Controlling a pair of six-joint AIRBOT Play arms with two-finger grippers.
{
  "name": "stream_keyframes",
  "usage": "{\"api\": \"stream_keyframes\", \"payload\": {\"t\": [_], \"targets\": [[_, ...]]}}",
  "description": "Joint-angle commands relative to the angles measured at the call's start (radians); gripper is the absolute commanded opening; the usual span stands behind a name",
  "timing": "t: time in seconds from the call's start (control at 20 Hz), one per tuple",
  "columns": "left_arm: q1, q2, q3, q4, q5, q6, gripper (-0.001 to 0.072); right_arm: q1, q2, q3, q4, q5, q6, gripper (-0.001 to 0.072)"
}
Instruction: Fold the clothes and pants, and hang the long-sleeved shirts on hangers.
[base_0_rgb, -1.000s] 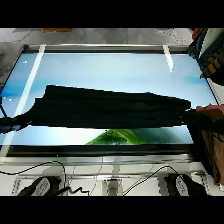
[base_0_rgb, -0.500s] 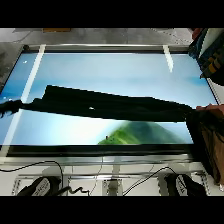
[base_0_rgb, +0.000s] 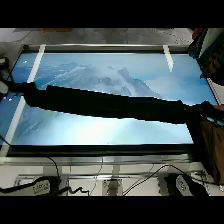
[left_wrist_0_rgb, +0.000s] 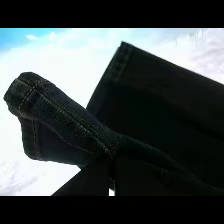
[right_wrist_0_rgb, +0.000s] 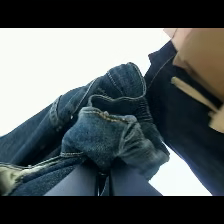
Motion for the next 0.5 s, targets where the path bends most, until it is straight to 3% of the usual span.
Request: {"api": "stream_keyframes", "payload": {"t": [0.0, 0.25, 0.45], "targets": [[-0.066, -0.168, 0.112, 0.047, -0.042, -0.103, 0.0018, 0.0, -0.192, 0.048, 0.123, -0.081, 0.006, 0.0035], [-0.076, -0.273, 0.228, 0.046, -0.007, -0.204, 0.0018, 0.0, -0.413, 0.23, 0.24, -0.151, 0.006, 0.0035], [-0.098, -0.328, 0.26, 0.046, 0.055, -0.216, 0.0018, 0.064, -0.549, 0.317, 0.283, -0.256, 0.01, 0.0036]]}}
